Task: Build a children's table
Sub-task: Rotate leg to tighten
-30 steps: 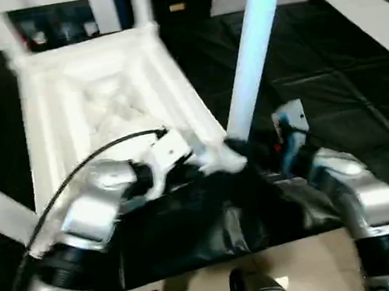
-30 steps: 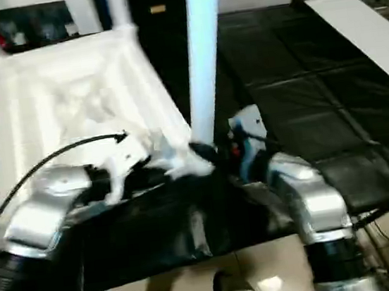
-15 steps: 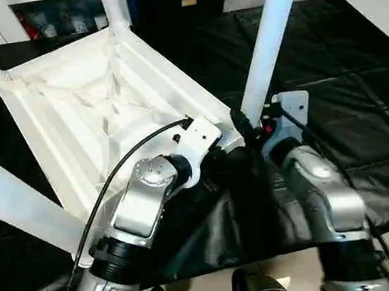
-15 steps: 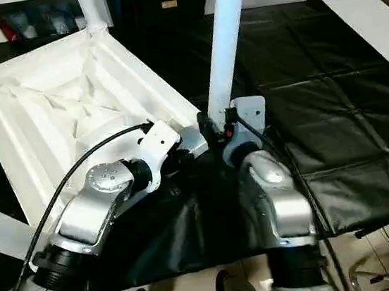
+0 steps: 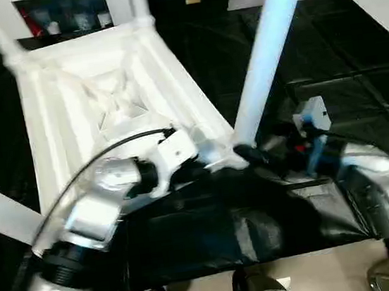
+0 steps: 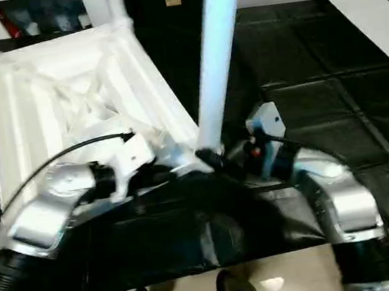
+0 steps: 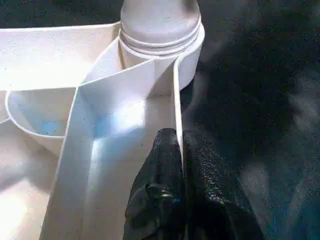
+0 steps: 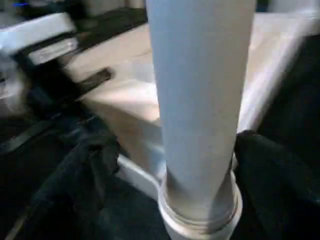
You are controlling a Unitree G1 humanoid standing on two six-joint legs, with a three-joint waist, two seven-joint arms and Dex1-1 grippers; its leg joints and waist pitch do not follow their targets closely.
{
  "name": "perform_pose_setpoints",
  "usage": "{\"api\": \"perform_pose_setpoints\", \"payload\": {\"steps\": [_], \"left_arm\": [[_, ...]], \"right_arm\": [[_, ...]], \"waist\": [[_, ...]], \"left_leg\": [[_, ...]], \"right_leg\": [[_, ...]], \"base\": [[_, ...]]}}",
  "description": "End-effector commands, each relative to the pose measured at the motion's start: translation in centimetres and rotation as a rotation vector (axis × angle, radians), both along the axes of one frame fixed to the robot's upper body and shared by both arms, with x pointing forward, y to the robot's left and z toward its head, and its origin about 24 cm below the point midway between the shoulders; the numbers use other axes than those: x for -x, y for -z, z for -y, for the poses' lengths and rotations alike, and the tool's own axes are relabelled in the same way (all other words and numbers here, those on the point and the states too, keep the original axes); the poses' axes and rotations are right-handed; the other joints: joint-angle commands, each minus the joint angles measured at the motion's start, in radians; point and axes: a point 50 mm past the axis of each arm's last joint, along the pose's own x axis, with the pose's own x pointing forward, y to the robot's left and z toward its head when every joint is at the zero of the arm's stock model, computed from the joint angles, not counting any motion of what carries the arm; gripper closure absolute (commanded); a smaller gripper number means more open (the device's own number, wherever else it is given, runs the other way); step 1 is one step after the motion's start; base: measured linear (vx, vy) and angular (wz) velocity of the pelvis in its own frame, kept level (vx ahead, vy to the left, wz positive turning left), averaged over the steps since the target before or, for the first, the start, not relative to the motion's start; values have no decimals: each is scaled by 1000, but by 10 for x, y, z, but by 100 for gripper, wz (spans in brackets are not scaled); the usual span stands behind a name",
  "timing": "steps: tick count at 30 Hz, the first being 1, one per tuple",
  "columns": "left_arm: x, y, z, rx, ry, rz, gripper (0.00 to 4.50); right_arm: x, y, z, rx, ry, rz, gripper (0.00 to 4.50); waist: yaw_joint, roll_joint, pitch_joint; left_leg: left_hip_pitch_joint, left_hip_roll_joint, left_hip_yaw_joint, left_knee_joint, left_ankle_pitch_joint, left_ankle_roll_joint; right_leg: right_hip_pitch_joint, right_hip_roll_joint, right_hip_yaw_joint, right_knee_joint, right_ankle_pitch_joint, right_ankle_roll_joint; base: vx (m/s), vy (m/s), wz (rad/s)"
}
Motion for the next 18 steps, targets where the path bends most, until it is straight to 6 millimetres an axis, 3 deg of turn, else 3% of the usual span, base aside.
{"api": "perform_pose_setpoints", "payload": {"steps": [1, 2, 3, 6, 13, 18], "left_arm": [[9, 10, 6, -37, 120, -71, 450], [13, 10, 1, -54, 184, -90, 450], [14, 9, -1, -62, 221, -92, 450], [17, 9, -11, -117, 310, -129, 450], [16, 8, -18, -168, 371, -142, 450], [14, 6, -17, -167, 399, -140, 450]], "right_arm": [[5, -1, -4, -18, -111, -12, 46], [6, -1, -2, 2, -171, -29, 46], [6, 0, -2, 14, -194, -36, 62], [4, 3, 1, 66, -269, -57, 92], [6, 8, -2, 95, -391, -93, 148], [6, 10, -6, 110, -452, -96, 201]], "waist": [[-1, -3, -65], [0, -3, -65], [-1, -10, -67], [1, -5, -67], [17, -10, -68], [20, -10, -67]], "left_leg": [[19, 25, -8, -58, -184, 105], [20, 26, -8, -58, -185, 105], [19, 25, -8, -57, -180, 108], [22, 25, -7, -56, -165, 109], [24, 29, -2, -54, -129, 115], [24, 30, -2, -54, -147, 105]], "right_leg": [[58, -47, 40, -68, -245, -230], [57, -48, 40, -67, -244, -233], [59, -47, 39, -67, -242, -235], [56, -48, 40, -64, -236, -246], [58, -50, 43, -54, -187, -265], [57, -52, 44, -57, -224, -261]], "base": [[0, 0, 0], [0, 0, 0], [0, 0, 0], [0, 0, 0], [0, 0, 0], [0, 0, 0]]}}
